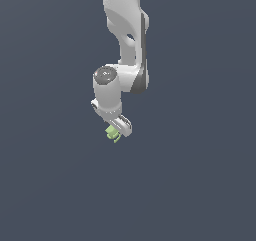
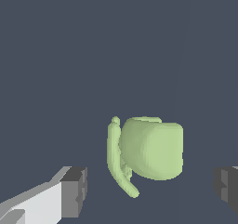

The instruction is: Pick up the object and move it to a goal position.

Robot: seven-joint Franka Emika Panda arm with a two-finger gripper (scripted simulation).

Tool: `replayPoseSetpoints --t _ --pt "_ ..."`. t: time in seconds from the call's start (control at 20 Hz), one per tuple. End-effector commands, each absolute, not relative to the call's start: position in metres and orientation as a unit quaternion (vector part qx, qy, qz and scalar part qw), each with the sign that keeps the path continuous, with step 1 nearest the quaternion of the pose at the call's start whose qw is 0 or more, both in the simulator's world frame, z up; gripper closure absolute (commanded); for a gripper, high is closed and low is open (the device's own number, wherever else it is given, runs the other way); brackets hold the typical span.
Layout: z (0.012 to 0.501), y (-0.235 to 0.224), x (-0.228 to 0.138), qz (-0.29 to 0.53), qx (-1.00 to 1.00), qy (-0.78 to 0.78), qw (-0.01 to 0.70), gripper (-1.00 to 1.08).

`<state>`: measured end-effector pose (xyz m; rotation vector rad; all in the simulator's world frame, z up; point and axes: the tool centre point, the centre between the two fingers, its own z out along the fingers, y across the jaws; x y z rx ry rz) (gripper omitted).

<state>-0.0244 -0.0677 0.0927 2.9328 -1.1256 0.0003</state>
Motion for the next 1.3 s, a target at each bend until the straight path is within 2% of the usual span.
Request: replayPoseSetpoints --t 0.0,0.35,1.05,1.1,1.25 --pt "0.091 -0.069 -0.025 0.000 0.930 -0.367 0.000 -0.92" --pt "0.085 -0.069 -0.026 0.000 0.930 -0.367 0.000 -0.92" --pt "0.040 -0.069 -0.026 0.000 0.929 -0.369 0.000 -0.92" --pt "0.040 -0.069 -0.026 0.000 0.929 -0.369 0.000 1.08" --pt "0.040 -0.069 -0.026 0.000 0.929 -0.369 0.000 1.08"
